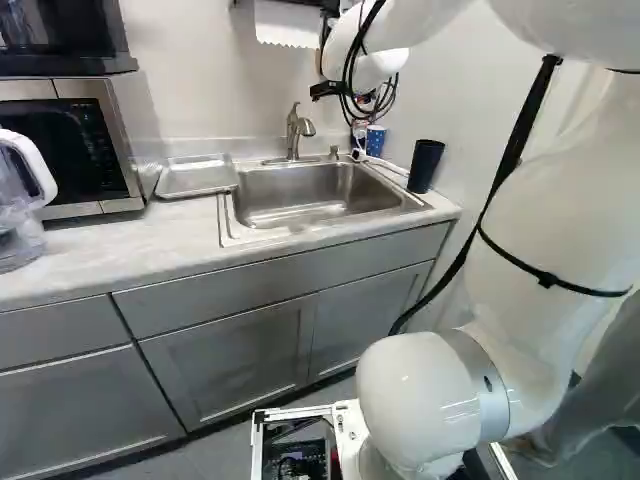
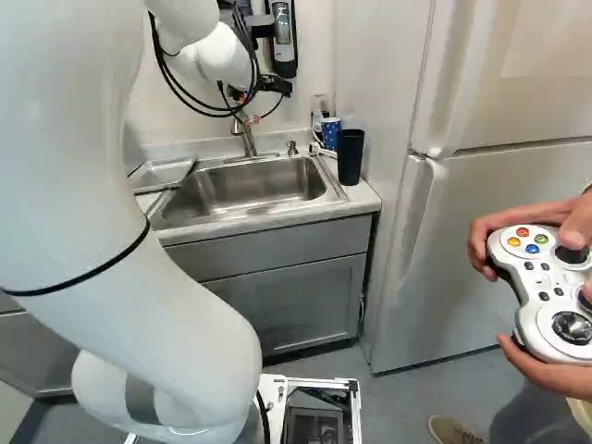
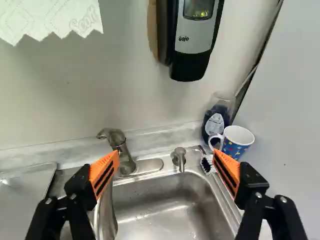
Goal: Rinse the cup and place it in the tray
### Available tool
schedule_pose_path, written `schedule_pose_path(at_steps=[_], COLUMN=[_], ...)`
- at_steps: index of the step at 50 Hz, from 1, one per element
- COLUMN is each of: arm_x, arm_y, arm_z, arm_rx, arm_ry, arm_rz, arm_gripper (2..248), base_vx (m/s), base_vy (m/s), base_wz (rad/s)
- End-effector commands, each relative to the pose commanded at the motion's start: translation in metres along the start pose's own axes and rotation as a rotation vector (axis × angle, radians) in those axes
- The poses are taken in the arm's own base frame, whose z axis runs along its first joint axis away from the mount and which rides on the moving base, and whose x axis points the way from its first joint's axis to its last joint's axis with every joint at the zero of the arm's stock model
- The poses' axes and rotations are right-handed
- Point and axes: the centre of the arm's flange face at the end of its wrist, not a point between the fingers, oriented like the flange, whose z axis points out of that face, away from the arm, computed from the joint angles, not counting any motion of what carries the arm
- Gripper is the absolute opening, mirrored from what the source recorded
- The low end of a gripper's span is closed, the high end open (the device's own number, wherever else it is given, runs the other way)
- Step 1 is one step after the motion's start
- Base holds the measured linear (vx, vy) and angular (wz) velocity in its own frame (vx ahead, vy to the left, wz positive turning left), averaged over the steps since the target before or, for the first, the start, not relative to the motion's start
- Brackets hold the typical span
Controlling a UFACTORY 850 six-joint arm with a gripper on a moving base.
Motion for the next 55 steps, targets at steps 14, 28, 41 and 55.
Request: schedule_pose_path(at_steps=[14,28,41,55], arm_x=[0.004,0.006,0.008,0.008], arm_y=[-0.009,-0.020,-0.029,-0.034], arm_z=[0.021,0.039,0.055,0.062], arm_rx=[0.015,0.031,0.045,0.051], arm_ry=[-0.033,-0.066,-0.095,-0.128], arm_rz=[-0.006,-0.012,-0.018,-0.022], arm_gripper=[247,247,247,247], base_vx=[0.000,0.000,0.000,0.000], base_vy=[0.000,0.000,0.000,0.000], base_wz=[0.000,0.000,0.000,0.000])
